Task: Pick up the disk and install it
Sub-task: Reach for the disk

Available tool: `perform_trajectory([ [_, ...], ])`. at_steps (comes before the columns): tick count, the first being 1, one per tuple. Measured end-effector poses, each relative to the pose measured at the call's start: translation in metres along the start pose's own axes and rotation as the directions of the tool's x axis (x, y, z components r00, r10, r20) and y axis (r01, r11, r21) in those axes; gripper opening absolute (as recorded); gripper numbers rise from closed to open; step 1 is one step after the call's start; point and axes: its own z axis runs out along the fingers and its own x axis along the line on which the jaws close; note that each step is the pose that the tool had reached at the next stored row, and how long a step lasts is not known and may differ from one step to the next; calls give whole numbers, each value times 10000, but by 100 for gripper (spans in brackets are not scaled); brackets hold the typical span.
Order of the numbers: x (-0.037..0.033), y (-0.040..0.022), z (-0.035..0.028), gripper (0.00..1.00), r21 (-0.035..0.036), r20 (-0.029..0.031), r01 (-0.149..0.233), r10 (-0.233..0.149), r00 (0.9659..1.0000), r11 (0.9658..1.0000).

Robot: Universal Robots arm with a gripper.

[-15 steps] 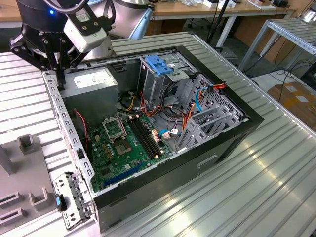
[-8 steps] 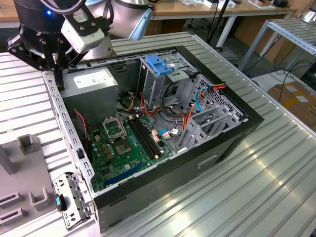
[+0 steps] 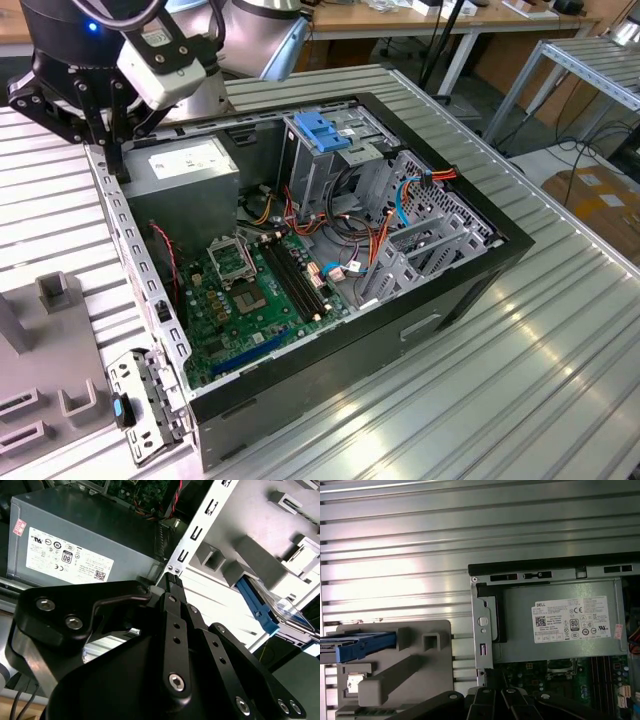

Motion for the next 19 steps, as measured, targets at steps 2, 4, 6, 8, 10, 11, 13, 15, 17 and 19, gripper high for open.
perform_trajectory([
  [2, 7, -1, 1, 11, 0, -4, 0, 0, 10000, 10000],
  [4, 15, -1, 3, 11, 0, -9, 0, 0, 10000, 10000],
  [6, 30, -3, 5, 11, 1, -19, -1, 1, 10000, 10000],
  [8, 37, -3, 7, 11, 1, -22, -1, 1, 10000, 10000],
  [10, 46, -4, 8, 11, 2, -29, -1, 1, 10000, 10000],
  [11, 51, -4, 9, 11, 2, -32, -1, 1, 10000, 10000],
  [13, 62, -5, 10, 11, 2, -37, -2, 2, 10000, 10000],
  [15, 73, -6, 13, 11, 2, -42, -2, 2, 10000, 10000],
  [17, 81, -7, 13, 11, 3, -46, -2, 2, 10000, 10000],
  [19, 94, -8, 16, 11, 4, -52, -2, 2, 10000, 10000],
])
